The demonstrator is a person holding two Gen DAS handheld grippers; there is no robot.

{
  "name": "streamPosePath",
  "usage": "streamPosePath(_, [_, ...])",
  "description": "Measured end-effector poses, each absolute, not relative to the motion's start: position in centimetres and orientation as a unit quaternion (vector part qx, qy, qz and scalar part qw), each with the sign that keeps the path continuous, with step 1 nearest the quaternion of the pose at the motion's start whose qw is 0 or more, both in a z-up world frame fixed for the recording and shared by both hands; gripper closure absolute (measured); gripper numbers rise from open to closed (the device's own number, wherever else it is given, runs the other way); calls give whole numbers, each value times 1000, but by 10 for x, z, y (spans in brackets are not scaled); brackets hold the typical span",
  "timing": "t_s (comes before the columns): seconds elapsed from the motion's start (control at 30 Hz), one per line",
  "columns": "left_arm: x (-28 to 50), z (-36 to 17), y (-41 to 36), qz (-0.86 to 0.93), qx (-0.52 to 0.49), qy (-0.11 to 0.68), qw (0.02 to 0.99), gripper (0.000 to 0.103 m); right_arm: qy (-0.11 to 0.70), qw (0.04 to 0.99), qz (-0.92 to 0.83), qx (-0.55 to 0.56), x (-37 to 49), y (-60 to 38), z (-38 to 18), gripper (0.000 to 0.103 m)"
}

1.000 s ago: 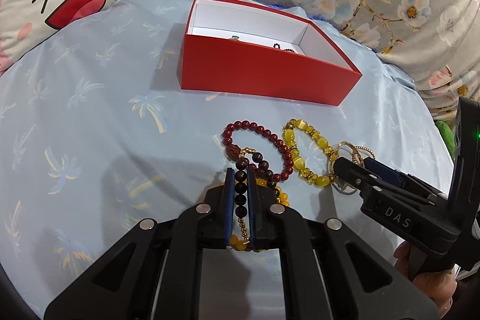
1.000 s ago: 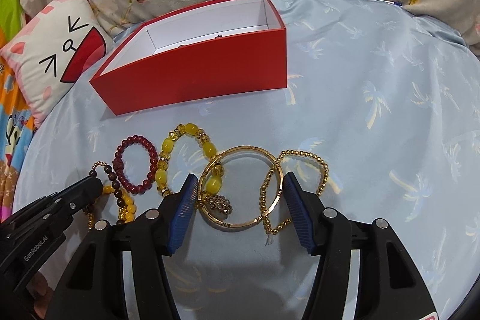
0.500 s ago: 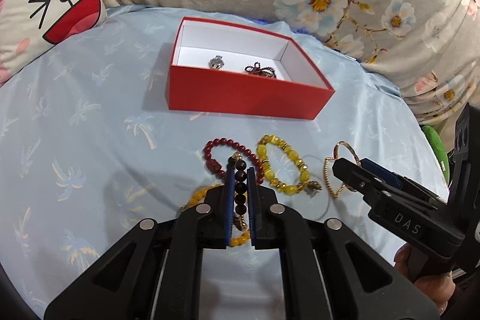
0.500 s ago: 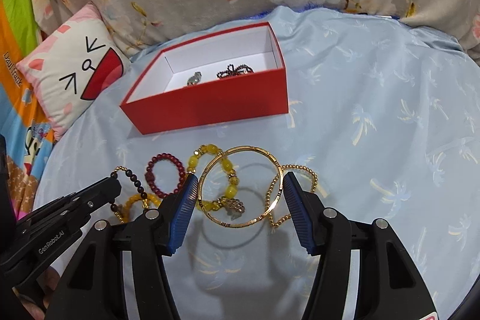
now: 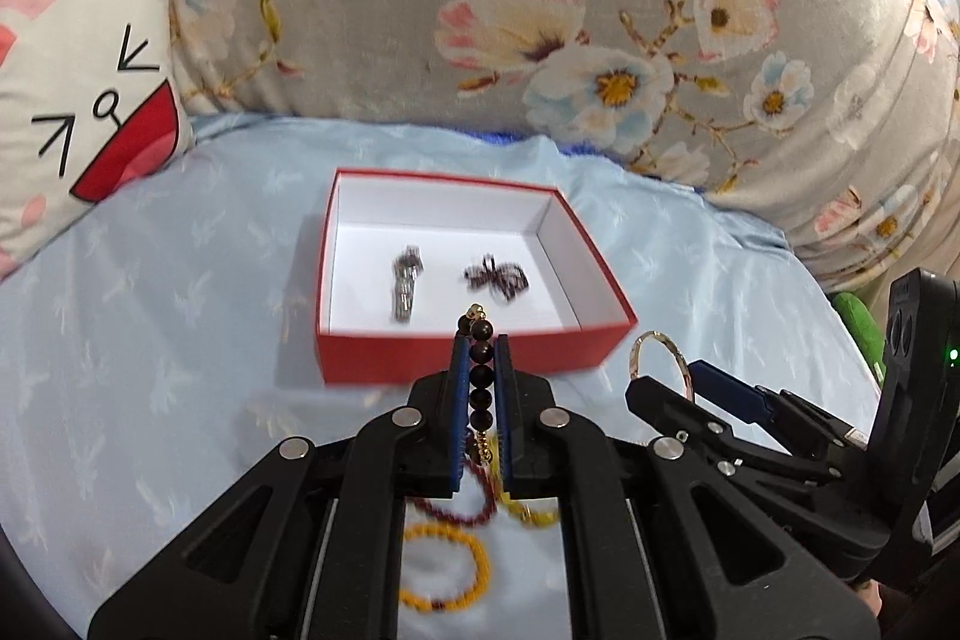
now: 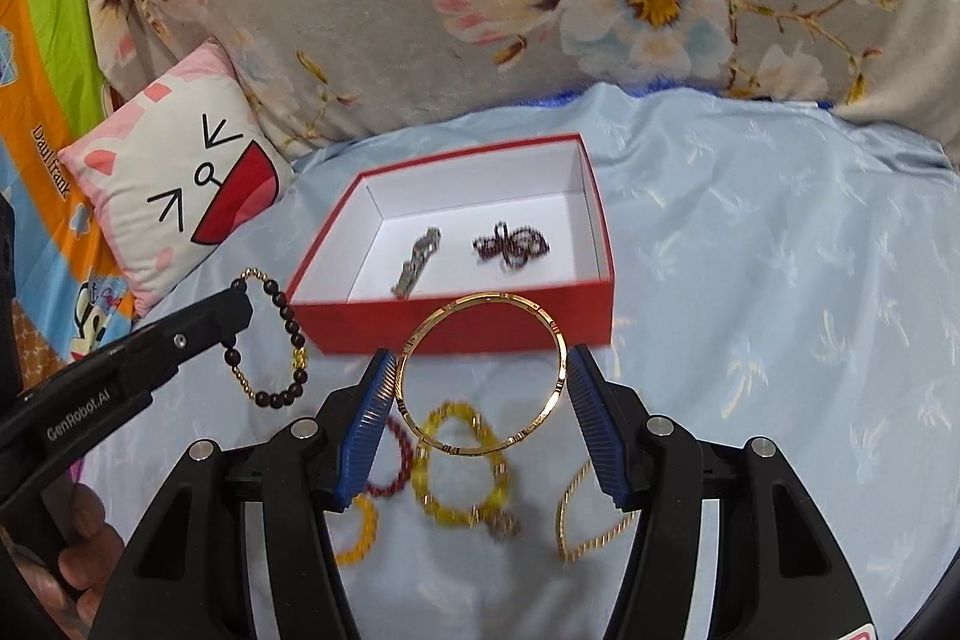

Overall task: Organize jewelry
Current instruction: 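Lower the dark bead bracelet and gold bangle into the red box, open both tools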

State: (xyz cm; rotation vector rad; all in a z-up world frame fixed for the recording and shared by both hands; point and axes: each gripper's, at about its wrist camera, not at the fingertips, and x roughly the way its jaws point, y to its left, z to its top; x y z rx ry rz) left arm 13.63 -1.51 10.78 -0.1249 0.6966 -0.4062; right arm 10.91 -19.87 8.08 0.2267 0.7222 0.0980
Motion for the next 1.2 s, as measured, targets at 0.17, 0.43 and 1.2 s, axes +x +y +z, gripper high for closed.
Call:
streamPosePath(0.17, [171,111,-20,-188,-53,328,924,95,347,930,53,105,149,-199,86,47])
streamPosePath(0.43, [222,93,-24,-184,-52,338,922,95,353,930,58,91,202,-191,78,46])
streamPosePath(1.2, [225,69,-8,-152,-64,345,924,64,348,933,41,76,196,-194,67,44])
